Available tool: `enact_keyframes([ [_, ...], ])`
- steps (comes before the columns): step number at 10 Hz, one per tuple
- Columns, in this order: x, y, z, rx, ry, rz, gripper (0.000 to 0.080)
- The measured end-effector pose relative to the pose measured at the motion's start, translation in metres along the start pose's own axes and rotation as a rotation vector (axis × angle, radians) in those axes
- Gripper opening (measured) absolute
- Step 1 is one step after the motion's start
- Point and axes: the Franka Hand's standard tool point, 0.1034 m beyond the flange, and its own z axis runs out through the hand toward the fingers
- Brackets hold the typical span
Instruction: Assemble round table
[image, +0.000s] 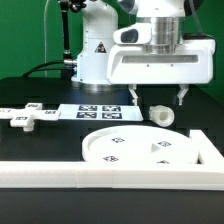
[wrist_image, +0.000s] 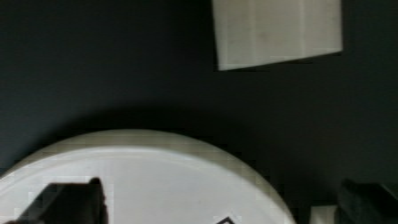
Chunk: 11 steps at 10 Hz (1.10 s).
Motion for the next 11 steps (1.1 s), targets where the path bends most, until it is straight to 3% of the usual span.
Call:
enact_keyframes([
  [3,-0.005,0.002,0.001,-0.009,-0.056,-0.014,0.0649],
  [8,-0.009,-0.003,0.002,-0.049,-0.462,0.057,0.0649],
  [11,-0.011,-0.006,0.01,-0.008,-0.617,-0.017,0.0649],
])
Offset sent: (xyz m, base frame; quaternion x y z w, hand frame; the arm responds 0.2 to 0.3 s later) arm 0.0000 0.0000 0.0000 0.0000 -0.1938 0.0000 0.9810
